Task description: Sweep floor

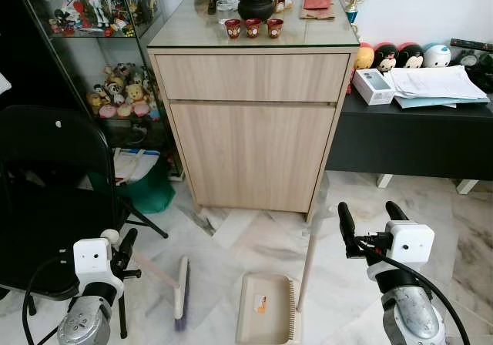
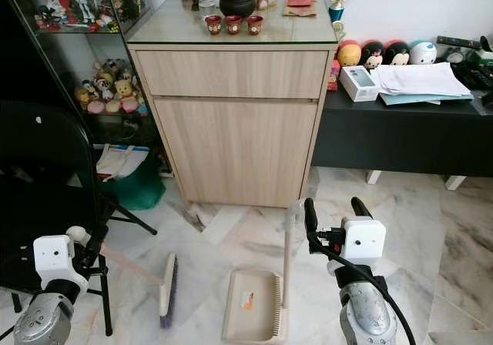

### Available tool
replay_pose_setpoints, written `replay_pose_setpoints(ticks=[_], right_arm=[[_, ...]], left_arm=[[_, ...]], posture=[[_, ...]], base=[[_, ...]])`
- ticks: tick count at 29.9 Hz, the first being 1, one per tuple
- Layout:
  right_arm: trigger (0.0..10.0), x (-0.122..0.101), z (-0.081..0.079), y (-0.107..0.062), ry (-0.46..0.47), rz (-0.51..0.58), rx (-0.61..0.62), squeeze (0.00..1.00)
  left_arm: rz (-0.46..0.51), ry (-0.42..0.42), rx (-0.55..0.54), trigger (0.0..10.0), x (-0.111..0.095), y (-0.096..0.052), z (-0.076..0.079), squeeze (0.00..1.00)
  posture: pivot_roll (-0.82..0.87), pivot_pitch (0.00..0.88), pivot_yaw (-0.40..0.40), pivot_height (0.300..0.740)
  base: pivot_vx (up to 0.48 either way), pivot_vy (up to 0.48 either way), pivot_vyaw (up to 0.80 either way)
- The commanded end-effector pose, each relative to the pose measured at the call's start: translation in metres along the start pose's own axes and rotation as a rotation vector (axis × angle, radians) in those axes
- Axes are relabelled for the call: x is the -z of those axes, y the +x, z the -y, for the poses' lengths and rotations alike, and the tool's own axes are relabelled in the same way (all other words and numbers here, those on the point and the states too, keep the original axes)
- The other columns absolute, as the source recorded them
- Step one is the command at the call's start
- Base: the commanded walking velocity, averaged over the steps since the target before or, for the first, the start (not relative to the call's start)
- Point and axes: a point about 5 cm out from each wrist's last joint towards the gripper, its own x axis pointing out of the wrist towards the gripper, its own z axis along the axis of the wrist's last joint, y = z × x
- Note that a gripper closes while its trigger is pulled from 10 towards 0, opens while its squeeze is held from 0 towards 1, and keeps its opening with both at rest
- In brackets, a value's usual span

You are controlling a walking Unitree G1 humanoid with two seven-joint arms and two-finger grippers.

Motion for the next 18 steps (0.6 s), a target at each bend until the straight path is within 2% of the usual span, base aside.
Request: replay_pose_setpoints(ticks=[1, 3, 4, 6, 7, 13, 18], right_arm=[[10.0, -0.0006, 0.0000, -0.0015, 0.011, 0.005, 0.010, 1.00], [10.0, -0.0006, 0.0009, -0.0011, -0.005, 0.004, 0.017, 1.00], [10.0, -0.0004, 0.0014, -0.0008, -0.009, 0.002, 0.020, 0.74], [10.0, -0.0001, 0.0020, -0.0004, -0.010, 0.001, 0.023, 0.74], [10.0, 0.0004, 0.0028, 0.0000, -0.011, -0.001, 0.026, 0.00], [10.0, 0.0033, 0.0048, -0.0005, -0.001, -0.010, 0.039, 0.00], [10.0, 0.0033, 0.0043, -0.0010, 0.001, -0.010, 0.040, 0.00]], left_arm=[[0.026, 0.007, -0.002, 10.0, -0.0051, 0.0017, -0.0019, 0.00], [0.024, 0.005, 0.003, 10.0, -0.0049, 0.0019, -0.0011, 0.00], [0.023, 0.006, 0.005, 10.0, -0.0048, 0.0021, -0.0009, 0.00], [0.022, 0.006, 0.006, 10.0, -0.0049, 0.0022, -0.0009, 0.00], [0.022, 0.007, 0.007, 10.0, -0.0048, 0.0022, -0.0010, 0.00], [0.010, -0.006, 0.008, 10.0, -0.0036, 0.0021, -0.0016, 0.00], [0.014, -0.008, 0.013, 10.0, -0.0046, 0.0036, -0.0001, 0.00]], posture=[[-0.09, 0.062, 0.063, 0.740], [-0.09, 0.060, 0.063, 0.740], [-0.09, 0.060, 0.063, 0.740], [-0.09, 0.060, 0.063, 0.740], [-0.09, 0.060, 0.063, 0.740], [-0.09, 0.052, 0.068, 0.740], [-0.09, 0.054, 0.070, 0.740]], base=[[0.000, 0.000, 0.00], [0.000, 0.000, 0.00], [0.000, 0.000, 0.00], [0.000, 0.000, 0.00], [0.000, 0.000, 0.00], [0.000, 0.000, 0.00], [0.000, 0.456, 0.00]])
